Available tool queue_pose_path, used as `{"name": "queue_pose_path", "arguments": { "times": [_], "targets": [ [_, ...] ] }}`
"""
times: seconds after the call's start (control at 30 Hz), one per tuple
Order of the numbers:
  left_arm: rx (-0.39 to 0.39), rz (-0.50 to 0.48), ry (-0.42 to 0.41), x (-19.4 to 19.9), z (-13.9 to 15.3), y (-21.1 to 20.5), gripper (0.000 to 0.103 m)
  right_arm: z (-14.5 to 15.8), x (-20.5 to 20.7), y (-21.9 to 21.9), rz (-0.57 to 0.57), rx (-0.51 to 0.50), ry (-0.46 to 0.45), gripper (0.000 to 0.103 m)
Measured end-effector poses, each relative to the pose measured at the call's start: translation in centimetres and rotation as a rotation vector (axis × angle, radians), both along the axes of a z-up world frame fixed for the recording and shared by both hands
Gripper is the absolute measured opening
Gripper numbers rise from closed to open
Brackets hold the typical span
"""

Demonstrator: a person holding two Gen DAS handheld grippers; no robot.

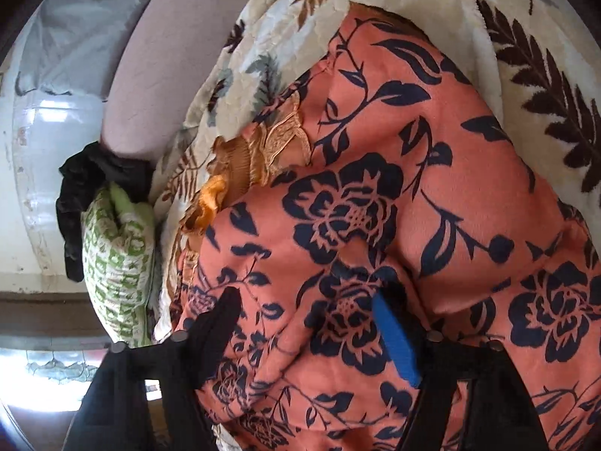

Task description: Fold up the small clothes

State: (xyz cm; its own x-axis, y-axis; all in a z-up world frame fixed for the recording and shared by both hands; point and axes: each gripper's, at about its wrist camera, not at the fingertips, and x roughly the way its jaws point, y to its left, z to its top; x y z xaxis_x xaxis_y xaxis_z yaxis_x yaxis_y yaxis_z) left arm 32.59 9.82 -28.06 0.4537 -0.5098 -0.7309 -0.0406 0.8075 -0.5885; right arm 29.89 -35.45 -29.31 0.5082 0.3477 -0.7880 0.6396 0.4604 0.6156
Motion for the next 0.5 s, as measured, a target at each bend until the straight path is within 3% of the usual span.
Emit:
{"name": "queue_pose_path", "arguments": {
  "times": [0.03, 0.07, 0.17, 0.23, 0.3, 0.5],
  "targets": [
    [-0.003, -0.002, 0.000, 0.0, 0.0, 0.1, 0.033, -0.5, 0.5, -0.1, 0.001, -0.029, 0.056, 0.032],
    [-0.009, -0.002, 0.000, 0.0, 0.1, 0.2, 0.033, -1.0, 0.8, -0.1, 0.001, -0.039, 0.094, 0.018],
    [-0.020, 0.025, -0.005, 0.1, 0.3, 1.1, 0.033, -0.1, 1.2, 0.6, 0.051, -0.114, 0.114, 0.005],
    [-0.022, 0.043, -0.012, 0.0, 0.6, 1.8, 0.033, 2.2, 1.4, 1.5, 0.099, -0.185, 0.063, 0.005],
    [-0.027, 0.056, -0.021, -0.2, 0.9, 2.3, 0.033, 6.3, 1.5, 2.7, 0.134, -0.276, -0.030, 0.004],
    [-0.025, 0.080, -0.035, -0.5, 1.4, 3.4, 0.033, 23.3, 0.7, 7.1, 0.151, -0.428, -0.520, 0.003]
  ]
}}
